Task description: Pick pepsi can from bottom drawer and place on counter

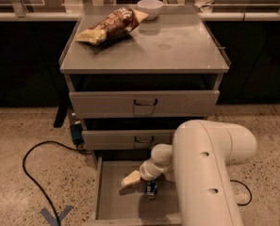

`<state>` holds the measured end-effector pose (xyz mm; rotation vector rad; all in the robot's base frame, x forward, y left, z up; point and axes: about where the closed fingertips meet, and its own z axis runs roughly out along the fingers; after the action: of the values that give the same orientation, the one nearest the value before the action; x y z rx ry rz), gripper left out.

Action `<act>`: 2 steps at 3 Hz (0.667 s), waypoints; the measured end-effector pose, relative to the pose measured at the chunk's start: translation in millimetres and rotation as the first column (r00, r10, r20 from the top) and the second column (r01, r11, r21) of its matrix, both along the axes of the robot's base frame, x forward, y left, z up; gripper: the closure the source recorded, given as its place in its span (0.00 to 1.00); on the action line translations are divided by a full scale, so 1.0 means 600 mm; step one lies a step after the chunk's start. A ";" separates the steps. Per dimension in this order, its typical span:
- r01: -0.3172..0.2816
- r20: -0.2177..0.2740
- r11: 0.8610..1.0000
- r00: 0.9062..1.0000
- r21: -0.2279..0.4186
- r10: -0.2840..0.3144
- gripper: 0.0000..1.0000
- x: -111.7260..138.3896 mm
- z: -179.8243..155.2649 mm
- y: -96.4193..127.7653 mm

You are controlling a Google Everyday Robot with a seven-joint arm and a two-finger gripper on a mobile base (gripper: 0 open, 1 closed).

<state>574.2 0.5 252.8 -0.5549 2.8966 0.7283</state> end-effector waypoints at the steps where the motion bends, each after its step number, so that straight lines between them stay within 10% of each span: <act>1: 0.091 -0.005 0.995 0.996 -0.040 -0.091 0.00 0.023 -0.013 -0.086; 2: 0.171 -0.022 0.985 0.985 -0.028 -0.172 0.00 0.033 -0.021 -0.156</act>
Offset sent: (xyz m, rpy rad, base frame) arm 0.0304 -0.1598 -0.0152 0.0012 0.0399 -0.2979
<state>593.8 -93.0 240.2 -0.2957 2.9327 0.6781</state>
